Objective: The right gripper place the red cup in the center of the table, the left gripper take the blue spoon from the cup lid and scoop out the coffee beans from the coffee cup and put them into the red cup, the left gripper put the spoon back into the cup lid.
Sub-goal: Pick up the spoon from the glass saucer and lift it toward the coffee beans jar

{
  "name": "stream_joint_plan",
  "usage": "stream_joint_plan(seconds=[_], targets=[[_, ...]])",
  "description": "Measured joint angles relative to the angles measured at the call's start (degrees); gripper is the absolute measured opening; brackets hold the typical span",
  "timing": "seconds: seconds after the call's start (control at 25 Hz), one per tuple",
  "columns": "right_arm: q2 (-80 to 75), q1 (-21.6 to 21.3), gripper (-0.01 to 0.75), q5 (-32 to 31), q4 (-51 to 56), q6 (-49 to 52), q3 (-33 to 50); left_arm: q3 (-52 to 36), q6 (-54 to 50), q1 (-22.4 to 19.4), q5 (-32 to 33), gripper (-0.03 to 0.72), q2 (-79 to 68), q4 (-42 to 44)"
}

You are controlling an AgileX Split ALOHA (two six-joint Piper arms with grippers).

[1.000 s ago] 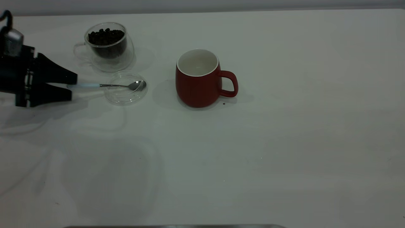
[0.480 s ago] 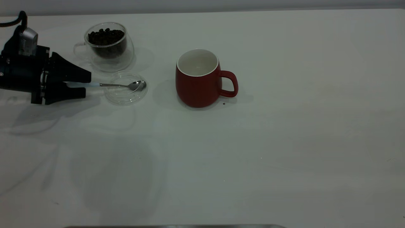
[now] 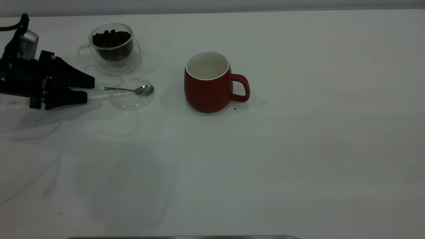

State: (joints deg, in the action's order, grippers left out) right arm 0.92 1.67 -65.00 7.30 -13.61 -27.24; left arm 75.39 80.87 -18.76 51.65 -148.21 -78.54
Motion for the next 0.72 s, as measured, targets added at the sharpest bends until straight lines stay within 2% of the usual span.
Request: stream_joint_plan(seconds=[0.36,0.72], targets=[[0.00,0.00,0.573,0.00,0.00,0.00,0.00,0.00,4.35,0.00,-0.11,0.586,0.00,-0.22],[0.00,0.00,0.573,0.00,0.00,0.00,0.00,2.72,6.86,0.00,4.21,0.586,0.00,-0.21]])
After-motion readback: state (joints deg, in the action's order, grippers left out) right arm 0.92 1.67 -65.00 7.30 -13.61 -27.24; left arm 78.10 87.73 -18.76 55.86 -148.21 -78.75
